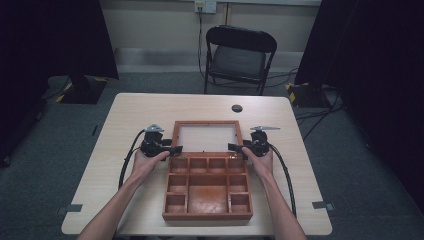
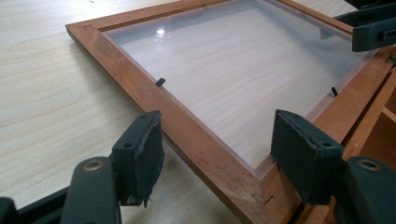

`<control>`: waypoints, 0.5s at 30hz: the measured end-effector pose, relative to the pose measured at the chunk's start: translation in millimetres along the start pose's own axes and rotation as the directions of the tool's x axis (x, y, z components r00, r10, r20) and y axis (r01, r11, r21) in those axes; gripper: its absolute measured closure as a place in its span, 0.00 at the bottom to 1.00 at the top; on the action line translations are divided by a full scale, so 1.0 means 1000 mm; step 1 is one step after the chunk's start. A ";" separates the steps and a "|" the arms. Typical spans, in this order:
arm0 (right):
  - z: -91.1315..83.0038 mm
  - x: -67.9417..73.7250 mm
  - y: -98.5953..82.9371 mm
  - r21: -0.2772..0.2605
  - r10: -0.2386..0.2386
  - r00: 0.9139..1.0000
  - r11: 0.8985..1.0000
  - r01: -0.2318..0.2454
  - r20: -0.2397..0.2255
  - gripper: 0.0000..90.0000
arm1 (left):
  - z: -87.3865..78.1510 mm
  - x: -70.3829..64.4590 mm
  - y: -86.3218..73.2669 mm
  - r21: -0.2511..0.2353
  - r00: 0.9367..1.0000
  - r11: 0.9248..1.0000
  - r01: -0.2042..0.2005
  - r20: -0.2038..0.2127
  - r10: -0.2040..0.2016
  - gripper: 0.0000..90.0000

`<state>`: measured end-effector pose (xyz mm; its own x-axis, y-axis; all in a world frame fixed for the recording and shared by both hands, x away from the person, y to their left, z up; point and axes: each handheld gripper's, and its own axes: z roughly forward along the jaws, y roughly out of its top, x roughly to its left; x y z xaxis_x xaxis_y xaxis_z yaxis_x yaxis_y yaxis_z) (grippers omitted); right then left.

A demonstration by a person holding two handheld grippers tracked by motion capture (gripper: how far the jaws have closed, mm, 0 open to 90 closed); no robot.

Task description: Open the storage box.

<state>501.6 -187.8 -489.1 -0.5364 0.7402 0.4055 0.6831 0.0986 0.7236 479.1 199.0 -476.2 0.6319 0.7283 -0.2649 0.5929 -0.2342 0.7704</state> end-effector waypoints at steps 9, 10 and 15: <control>-0.007 0.001 0.002 0.007 -0.052 0.996 0.999 0.052 0.072 0.21 | -0.001 0.000 0.000 -0.001 1.000 1.000 -0.004 -0.007 0.004 0.35; -0.010 0.001 0.002 0.003 -0.057 0.995 0.998 0.057 0.086 0.23 | -0.002 -0.001 0.000 -0.001 1.000 1.000 -0.004 -0.016 0.004 0.34; -0.016 0.002 0.003 -0.015 -0.062 0.994 0.998 0.064 0.087 0.23 | -0.008 -0.001 0.004 -0.020 0.999 1.000 -0.006 -0.033 0.005 0.32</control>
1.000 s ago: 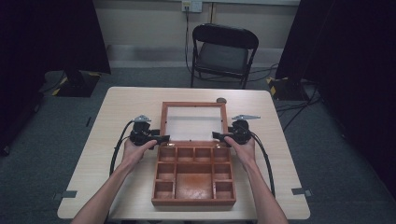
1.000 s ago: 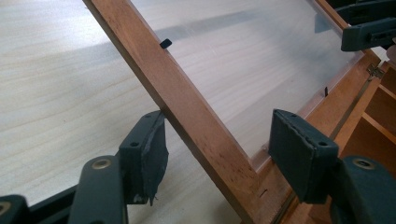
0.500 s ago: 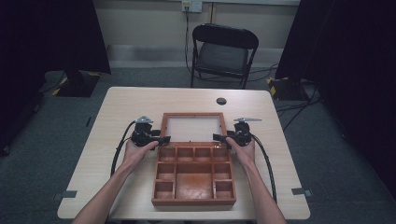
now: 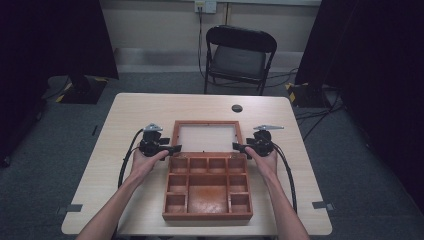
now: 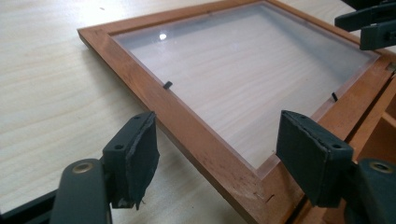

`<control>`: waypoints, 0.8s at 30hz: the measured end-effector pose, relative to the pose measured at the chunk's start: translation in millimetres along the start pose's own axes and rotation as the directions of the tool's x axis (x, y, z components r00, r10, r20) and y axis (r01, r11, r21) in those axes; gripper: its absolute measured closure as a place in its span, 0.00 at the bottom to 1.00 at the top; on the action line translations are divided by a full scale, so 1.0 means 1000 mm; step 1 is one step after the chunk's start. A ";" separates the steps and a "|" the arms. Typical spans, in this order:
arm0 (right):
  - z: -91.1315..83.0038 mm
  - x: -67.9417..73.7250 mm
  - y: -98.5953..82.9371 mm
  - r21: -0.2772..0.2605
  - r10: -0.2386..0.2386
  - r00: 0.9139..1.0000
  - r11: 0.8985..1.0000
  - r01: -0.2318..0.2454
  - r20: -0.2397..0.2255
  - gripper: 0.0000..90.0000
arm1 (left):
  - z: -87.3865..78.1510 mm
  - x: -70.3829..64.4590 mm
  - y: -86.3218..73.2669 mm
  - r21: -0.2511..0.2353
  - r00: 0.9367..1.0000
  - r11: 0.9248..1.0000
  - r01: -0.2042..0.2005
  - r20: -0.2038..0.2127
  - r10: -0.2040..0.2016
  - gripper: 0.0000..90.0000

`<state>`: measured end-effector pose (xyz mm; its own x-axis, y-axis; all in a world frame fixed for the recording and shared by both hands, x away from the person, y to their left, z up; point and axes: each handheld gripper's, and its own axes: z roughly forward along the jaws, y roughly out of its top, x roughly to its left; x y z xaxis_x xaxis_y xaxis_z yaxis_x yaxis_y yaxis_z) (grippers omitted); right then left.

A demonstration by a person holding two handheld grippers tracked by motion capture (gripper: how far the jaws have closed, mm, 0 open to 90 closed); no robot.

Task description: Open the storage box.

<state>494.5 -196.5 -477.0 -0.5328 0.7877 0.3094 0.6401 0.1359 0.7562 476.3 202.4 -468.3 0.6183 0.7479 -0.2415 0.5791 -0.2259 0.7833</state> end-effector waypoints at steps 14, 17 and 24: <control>-0.043 0.011 0.003 -0.004 -0.044 0.999 0.999 0.044 0.021 0.18 | -0.031 -0.005 -0.009 0.029 0.999 0.999 -0.024 -0.040 0.025 0.29; -0.055 0.014 -0.003 -0.014 -0.060 0.998 0.998 0.060 0.018 0.17 | -0.042 -0.005 -0.013 0.033 0.997 0.998 -0.052 -0.047 0.053 0.28; -0.089 0.021 -0.022 -0.001 -0.072 0.997 0.997 0.073 0.037 0.16 | -0.067 0.002 -0.024 0.045 0.991 0.997 -0.067 -0.109 0.072 0.26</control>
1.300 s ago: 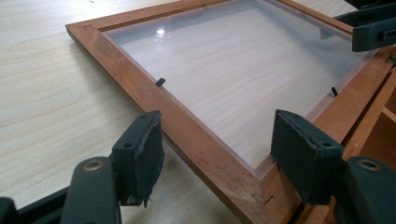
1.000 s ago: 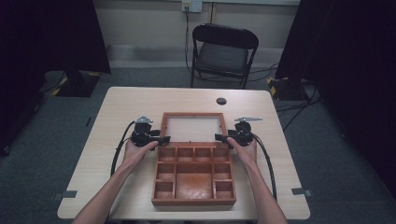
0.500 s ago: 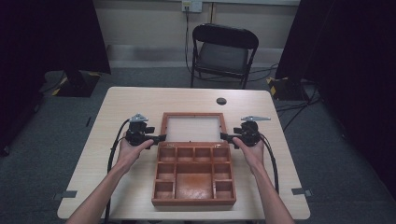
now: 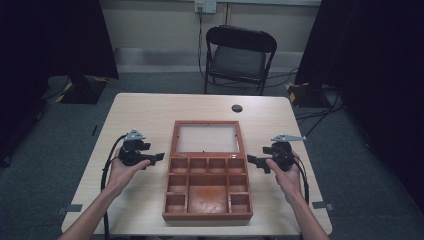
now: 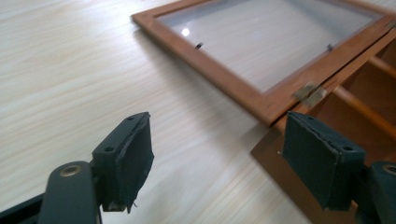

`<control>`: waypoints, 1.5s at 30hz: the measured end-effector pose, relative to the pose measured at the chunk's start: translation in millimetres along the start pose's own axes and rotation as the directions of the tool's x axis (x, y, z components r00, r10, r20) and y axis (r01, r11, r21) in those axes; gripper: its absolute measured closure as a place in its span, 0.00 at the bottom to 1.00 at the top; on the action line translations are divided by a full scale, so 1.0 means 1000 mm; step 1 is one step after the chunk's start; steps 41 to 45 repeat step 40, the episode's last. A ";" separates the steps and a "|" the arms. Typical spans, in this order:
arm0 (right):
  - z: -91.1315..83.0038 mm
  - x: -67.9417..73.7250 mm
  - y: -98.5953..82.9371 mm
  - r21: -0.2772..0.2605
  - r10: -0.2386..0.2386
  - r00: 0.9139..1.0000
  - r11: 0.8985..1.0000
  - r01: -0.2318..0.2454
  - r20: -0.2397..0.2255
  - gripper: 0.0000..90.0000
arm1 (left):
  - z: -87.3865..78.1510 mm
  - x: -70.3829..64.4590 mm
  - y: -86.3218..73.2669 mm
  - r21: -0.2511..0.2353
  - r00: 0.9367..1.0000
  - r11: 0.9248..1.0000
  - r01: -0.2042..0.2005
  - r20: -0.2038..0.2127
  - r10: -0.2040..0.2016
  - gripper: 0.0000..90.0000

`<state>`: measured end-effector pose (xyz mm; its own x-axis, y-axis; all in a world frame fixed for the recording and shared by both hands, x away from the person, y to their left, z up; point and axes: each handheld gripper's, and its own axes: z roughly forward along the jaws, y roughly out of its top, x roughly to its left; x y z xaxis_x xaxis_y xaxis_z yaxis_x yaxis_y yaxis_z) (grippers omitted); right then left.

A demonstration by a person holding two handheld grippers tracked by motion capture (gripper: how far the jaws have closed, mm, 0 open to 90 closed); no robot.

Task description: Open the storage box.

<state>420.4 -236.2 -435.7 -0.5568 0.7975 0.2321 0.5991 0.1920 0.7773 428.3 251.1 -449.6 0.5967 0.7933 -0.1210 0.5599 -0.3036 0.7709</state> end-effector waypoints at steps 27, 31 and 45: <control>-0.057 -0.029 -0.090 0.092 0.036 0.954 0.994 -0.066 0.298 0.16 | -0.039 0.018 -0.065 0.072 0.987 0.996 0.049 -0.154 -0.037 0.21; -0.046 -0.031 -0.098 0.159 -0.025 0.934 0.987 -0.034 0.356 0.10 | -0.029 0.011 -0.075 0.168 0.979 0.985 -0.042 -0.189 0.074 0.21; -0.039 -0.032 -0.103 0.096 -0.013 0.929 0.995 -0.024 0.369 0.00 | -0.023 0.020 -0.084 0.091 0.981 0.996 0.007 -0.192 0.010 0.00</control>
